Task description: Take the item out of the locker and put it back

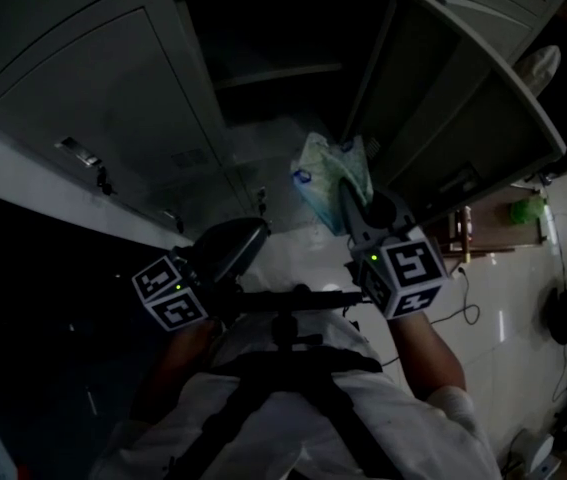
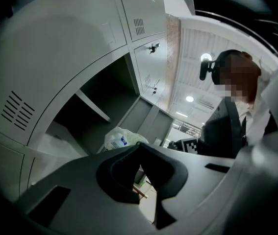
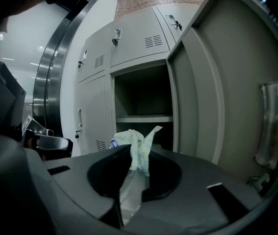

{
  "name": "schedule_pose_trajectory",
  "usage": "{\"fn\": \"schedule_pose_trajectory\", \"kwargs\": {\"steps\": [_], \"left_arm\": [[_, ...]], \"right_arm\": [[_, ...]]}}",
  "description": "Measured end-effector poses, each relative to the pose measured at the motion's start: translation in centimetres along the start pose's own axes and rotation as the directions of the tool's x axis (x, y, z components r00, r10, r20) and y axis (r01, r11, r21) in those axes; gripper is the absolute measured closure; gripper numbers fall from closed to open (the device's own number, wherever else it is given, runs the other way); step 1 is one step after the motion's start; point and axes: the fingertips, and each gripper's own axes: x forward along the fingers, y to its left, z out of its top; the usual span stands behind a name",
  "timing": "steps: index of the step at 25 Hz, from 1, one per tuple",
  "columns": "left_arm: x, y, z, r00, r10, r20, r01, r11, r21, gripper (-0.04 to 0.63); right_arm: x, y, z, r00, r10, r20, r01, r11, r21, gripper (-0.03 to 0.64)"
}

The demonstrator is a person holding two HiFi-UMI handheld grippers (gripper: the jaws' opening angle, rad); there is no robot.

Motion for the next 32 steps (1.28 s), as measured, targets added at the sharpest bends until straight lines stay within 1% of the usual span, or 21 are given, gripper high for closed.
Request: {"fn": "schedule_pose_trajectory", "kwargs": {"steps": [7,17,26,32], "left_arm": [[0.0,-0.6,-0.7,1.000,-0.010,-0.009,0.009,1.000,-0.020,0.601],[-0.5,-0.5,-1.4,1.000,0.001,-0.013,-0.001,0.999,-0.036,0.601],[-1.0,-0.6,-1.6,1.000,0.008,-0.013,-0.009,0.999,-0.044,0.601],[-1.0,-0.8,-1.8,1.000,-0.001,-0.014,0.000,0.999,-0.048,0.601]], "right_arm": [[-1.2,0.6,-1.4,1.000,0.012,-0.018,-0.011,1.000,0.019,0.586],[-2.0,0.9,-4.0,0.998,0.013,-0.060,-0.010,0.999,0.049,0.591],[-2.1,1.4,-4.2,0.998,0.014,-0.062,-0.011,0.999,0.051,0.598],[-2.4,1.7,-4.5,0.998,0.008,-0.068,-0.005,0.999,0.039,0.606]]}}
